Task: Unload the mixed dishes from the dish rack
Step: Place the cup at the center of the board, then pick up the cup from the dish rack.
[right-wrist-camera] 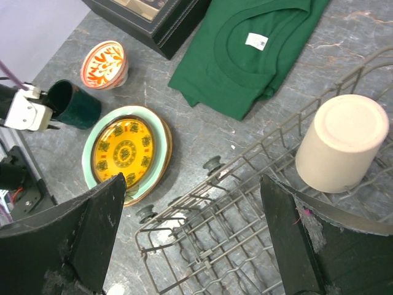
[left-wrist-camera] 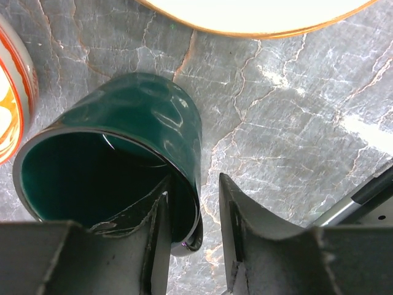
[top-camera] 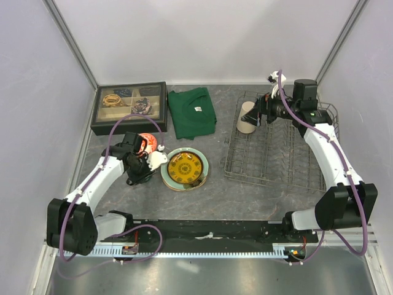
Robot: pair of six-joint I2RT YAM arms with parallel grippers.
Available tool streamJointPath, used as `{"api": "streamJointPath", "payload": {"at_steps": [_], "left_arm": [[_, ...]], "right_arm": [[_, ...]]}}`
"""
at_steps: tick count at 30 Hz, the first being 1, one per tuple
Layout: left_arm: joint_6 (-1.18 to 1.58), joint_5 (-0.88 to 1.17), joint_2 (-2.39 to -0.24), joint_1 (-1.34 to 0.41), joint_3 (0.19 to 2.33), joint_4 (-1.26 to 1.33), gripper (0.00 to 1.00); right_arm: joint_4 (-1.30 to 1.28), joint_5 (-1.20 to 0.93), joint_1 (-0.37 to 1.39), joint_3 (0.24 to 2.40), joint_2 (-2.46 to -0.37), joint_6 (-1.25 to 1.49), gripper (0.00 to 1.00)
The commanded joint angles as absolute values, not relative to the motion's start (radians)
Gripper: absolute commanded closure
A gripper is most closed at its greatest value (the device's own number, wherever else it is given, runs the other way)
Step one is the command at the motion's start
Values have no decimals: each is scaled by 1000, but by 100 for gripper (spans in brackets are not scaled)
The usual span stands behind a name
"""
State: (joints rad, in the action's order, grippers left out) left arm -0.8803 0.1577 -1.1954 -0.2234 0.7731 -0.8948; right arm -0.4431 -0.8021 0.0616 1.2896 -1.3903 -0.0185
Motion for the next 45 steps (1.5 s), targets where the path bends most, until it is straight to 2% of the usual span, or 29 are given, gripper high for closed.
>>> {"api": "streamJointPath", "payload": {"at_steps": [1,5,6,11,18,24,30,45], "left_arm": [[-907,181,-1143,-229,834,-934,54],[-891,224,-1105,-227,894,-972,43],[-888,241,-1092,-227,905,-988,38],[-868,291,-1063,-227,963,-1012,31],[-833,337,-1037,-227,1020,-1009,16],[-802,362,-1032,-227,1038,-982,8],[-772,383,-1043,-227,1052,-954,4],[-772,387,-1049,-227,1051,-939,3]], "right_arm": [[-462,-730,63,1319,-1417,-67,2],[-477,-638,64,1344,-1445,-89,2],[-477,-611,63,1345,-1450,-90,2],[-485,-433,63,1382,-1482,-133,2],[-472,-347,71,1459,-1587,-173,2],[-472,-278,109,1503,-1672,-221,2],[-472,-216,164,1528,-1732,-258,2],[-440,-97,213,1563,-1842,-305,2]]}}
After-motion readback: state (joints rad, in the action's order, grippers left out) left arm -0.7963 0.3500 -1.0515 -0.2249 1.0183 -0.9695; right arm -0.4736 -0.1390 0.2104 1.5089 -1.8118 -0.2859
